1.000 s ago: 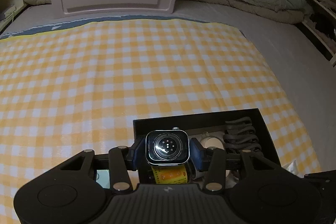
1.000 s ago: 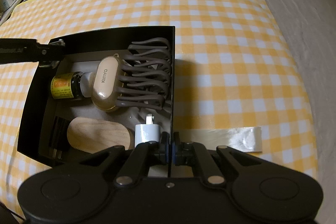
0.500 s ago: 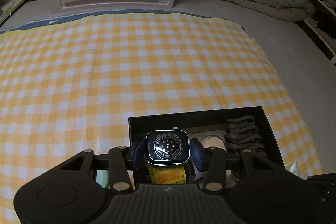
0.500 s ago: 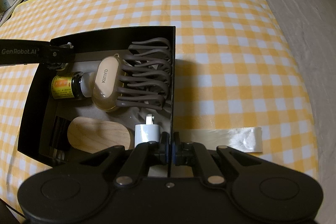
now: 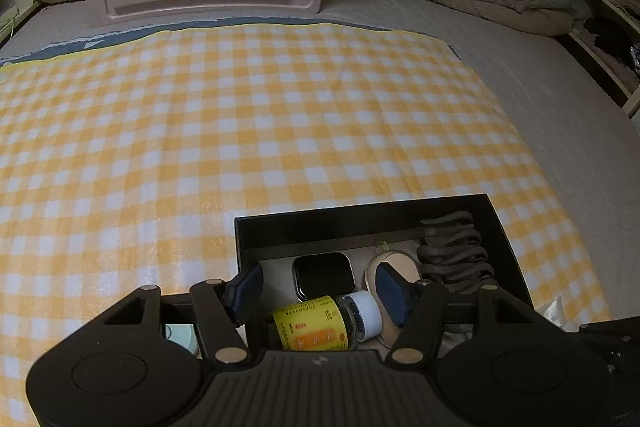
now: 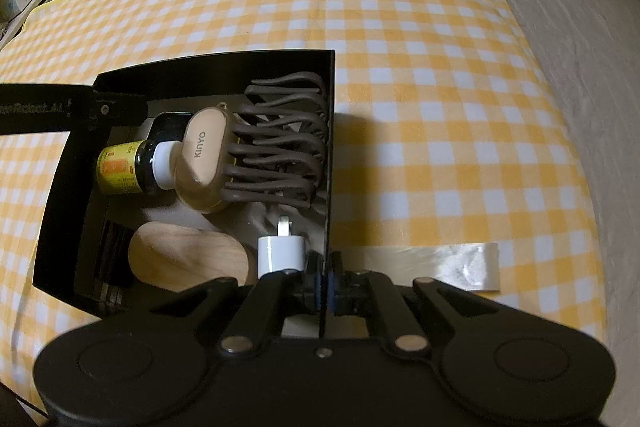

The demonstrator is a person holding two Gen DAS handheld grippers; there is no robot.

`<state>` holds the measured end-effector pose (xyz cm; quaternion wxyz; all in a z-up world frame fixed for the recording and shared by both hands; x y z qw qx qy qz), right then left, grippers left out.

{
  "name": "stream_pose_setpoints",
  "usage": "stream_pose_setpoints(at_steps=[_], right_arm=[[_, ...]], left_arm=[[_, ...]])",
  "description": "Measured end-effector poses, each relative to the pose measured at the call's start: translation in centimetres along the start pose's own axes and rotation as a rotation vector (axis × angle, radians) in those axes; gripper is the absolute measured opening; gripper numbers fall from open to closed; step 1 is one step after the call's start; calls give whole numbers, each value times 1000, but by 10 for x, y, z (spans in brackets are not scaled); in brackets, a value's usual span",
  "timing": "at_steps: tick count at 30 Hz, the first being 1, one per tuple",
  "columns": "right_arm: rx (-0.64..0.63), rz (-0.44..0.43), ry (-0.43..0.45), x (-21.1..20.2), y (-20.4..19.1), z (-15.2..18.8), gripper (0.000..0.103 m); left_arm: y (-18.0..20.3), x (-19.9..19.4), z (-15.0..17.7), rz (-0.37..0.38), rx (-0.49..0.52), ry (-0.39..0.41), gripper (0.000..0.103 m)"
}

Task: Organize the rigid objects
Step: 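Lower the smartwatch into the box and open the left tool, then move the open left tool over the mint-green tape measure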

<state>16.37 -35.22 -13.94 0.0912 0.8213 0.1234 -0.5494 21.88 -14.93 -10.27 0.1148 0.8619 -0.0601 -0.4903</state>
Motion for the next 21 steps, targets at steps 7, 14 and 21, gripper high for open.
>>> stream_pose_setpoints(at_steps=[7, 14, 21], right_arm=[[0, -1, 0, 0, 0, 0, 4], [1, 1, -1, 1, 0, -2, 4], [0, 0, -1, 0, -1, -1, 4]], left_arm=[[2, -12, 2, 10, 17, 12, 64], [9, -18, 9, 18, 46, 8, 70], [11, -25, 14, 15, 62, 20, 85]])
Point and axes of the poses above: each gripper's, at about its wrist camera, not at the fingertips, and x roughly the way its jaws point, y to its right, z to its underside, the point moved 1 cm from there along x, roughly the way its jaws point, and after that the axes turned 14 degrees about -x, right-handed, at the moved point
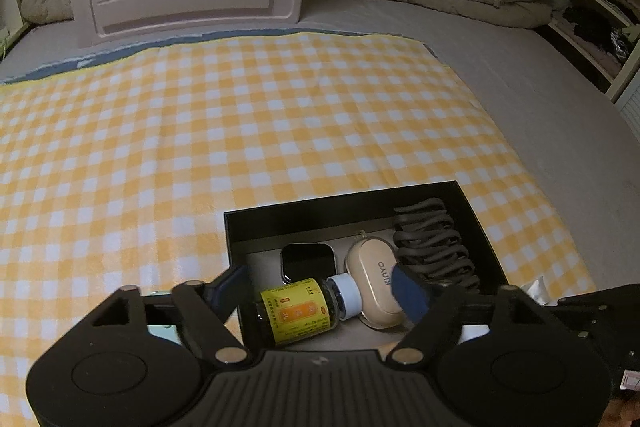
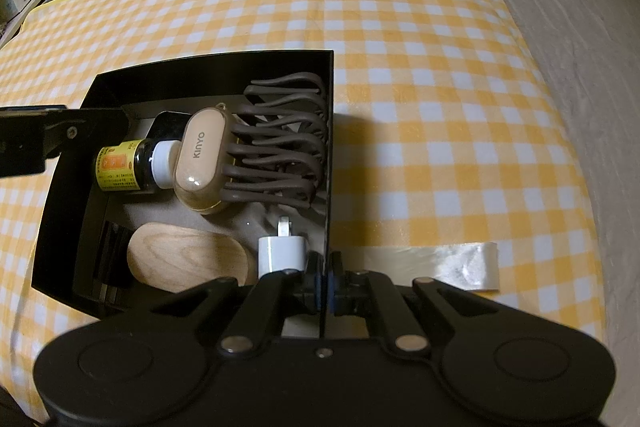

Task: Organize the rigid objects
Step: 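Move the open left tool over the mint-green tape measure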

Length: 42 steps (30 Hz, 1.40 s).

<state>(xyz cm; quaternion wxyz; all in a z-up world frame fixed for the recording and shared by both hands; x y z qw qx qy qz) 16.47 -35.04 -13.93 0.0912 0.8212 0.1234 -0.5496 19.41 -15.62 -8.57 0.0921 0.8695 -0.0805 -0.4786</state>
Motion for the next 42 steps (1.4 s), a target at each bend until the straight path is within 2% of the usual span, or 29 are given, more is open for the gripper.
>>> stream_pose_setpoints(at_steps=[3, 4, 15, 20, 34, 39, 42], right_arm=[[1, 0, 0, 0, 0, 0, 4], [1, 0, 0, 0, 0, 0, 4], [0, 1, -1, -1, 0, -1, 4], [-1, 5, -2, -1, 0, -1, 4], [-2, 2, 0, -1, -1, 0, 4], [-2, 2, 0, -2, -1, 0, 4], [-1, 2, 0, -1, -2, 0, 4]], left_arm=[[1, -4, 2, -8, 13, 8, 100], [1, -5, 3, -11, 15, 10, 102], [-11, -16, 9, -31, 13, 4, 103], [-23, -25, 9, -55, 2, 29, 103], [-90, -33, -4, -108, -100, 35, 103], [-103, -20, -5, -114, -87, -11, 103], [-109, -9, -5, -85, -57, -50, 101]])
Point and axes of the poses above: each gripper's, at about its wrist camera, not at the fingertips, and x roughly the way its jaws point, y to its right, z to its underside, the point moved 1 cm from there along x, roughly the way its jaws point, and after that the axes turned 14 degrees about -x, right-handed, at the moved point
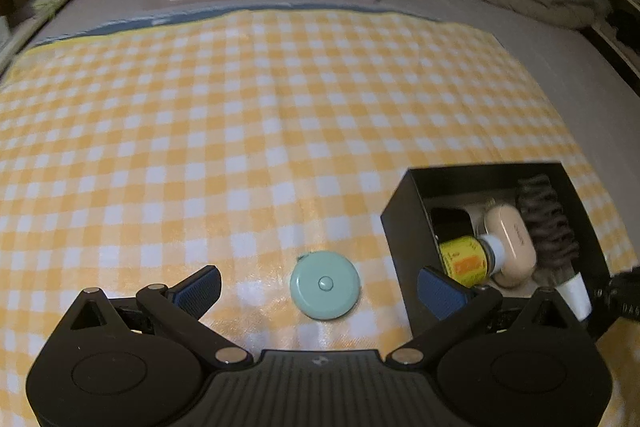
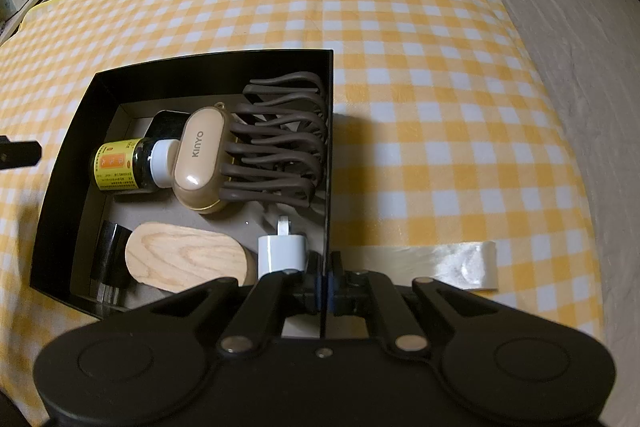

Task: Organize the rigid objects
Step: 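Move the open left tool over the mint-green tape measure, then close the left tool on the mint-green tape measure, then carry the tape measure with the left tool into the box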

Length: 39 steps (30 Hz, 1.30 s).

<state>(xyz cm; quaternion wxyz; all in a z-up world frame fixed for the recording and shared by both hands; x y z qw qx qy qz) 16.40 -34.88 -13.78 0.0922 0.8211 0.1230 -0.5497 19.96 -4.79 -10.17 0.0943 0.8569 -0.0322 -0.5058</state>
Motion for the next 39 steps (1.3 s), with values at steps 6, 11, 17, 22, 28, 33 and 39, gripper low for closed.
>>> stream_pose_setpoints(at_steps=[6, 11, 17, 22, 28, 33, 39], right_arm=[[0, 0, 0, 0, 0, 0, 4], [-1, 0, 0, 0, -1, 0, 4], [-1, 1, 0, 0, -1, 0, 4], [-1, 1, 0, 0, -1, 0, 4], [-2, 1, 0, 0, -1, 0, 4], [-3, 2, -1, 0, -1, 0, 4], [-2, 3, 0, 0, -1, 0, 4]], left_arm=[[-2, 15, 4, 51, 208, 7, 80], [-12, 23, 6, 97, 251, -51, 61], [-6, 35, 21, 134, 341, -103, 59], [1, 47, 23, 127, 337, -85, 59], [9, 49, 26, 128, 396, -18, 59], [9, 50, 25, 121, 396, -27, 51], [5, 42, 20, 98, 351, -11, 51]])
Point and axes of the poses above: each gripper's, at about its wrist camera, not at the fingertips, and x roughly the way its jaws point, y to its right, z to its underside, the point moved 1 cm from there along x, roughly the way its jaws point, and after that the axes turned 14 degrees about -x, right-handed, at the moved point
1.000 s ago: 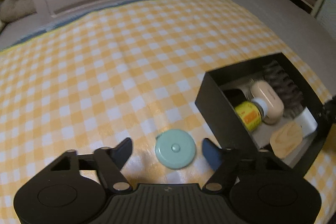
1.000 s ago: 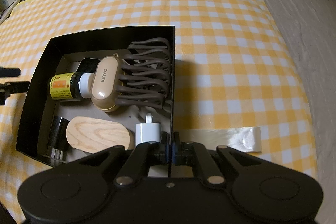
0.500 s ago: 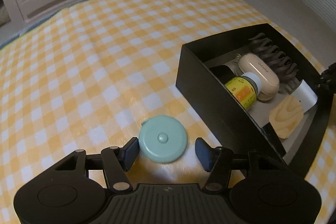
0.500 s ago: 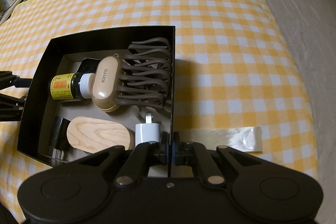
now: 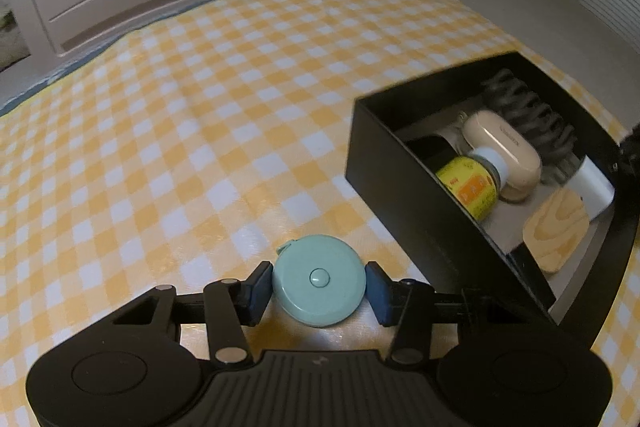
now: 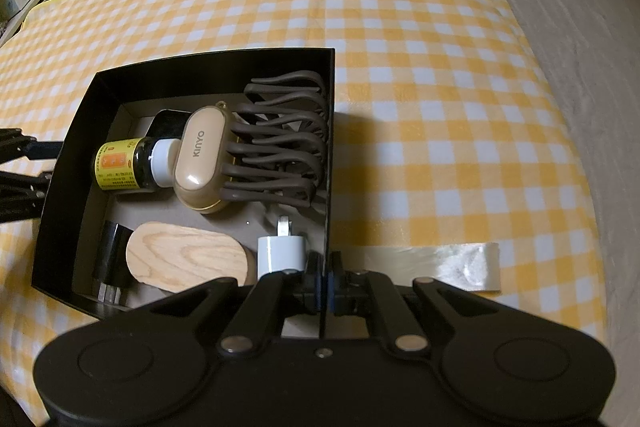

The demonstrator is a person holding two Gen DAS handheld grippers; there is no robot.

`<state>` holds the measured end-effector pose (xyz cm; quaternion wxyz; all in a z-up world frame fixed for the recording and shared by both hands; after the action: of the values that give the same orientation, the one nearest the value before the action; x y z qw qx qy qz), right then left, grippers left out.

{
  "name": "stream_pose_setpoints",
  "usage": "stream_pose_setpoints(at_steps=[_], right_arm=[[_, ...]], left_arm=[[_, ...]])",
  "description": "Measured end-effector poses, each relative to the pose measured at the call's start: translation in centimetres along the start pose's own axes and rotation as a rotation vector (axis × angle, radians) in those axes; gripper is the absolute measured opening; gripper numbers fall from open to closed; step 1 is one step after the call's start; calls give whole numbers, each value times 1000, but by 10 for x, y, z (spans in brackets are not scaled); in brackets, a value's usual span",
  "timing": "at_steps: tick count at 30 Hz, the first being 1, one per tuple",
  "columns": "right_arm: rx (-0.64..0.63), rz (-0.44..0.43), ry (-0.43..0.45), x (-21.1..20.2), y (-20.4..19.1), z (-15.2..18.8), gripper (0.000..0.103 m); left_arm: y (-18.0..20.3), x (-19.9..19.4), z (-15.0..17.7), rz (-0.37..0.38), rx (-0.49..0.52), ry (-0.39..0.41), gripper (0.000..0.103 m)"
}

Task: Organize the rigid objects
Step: 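Carry the tape measure with the left tool into the box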

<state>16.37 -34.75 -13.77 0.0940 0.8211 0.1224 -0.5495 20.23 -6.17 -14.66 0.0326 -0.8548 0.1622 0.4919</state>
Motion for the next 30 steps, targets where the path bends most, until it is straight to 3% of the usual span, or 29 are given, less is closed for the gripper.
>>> stream_pose_setpoints(at_steps=[10, 17, 23, 30], right_arm=[[1, -2, 0, 0, 0, 0, 4], [0, -1, 0, 0, 1, 0, 4], [1, -2, 1, 0, 0, 0, 4], [3, -5, 0, -1, -1, -1, 4]], left_arm=[[2, -56, -26, 19, -159, 140, 50], [16, -71, -38, 31, -237, 162, 50], [40, -72, -34, 91, -211, 140, 50], [96, -61, -20, 195, -69, 74, 50]])
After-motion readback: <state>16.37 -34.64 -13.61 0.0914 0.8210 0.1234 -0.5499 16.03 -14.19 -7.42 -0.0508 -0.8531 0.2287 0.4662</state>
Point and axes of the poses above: each gripper's, at about its wrist camera, not at the fingertips, and x roughly the way its jaws point, y to its right, z to its underside, the point moved 1 cm from there along x, roughly the way its jaws point, and after that the axes turned 14 degrees about -x, right-handed, at the moved point
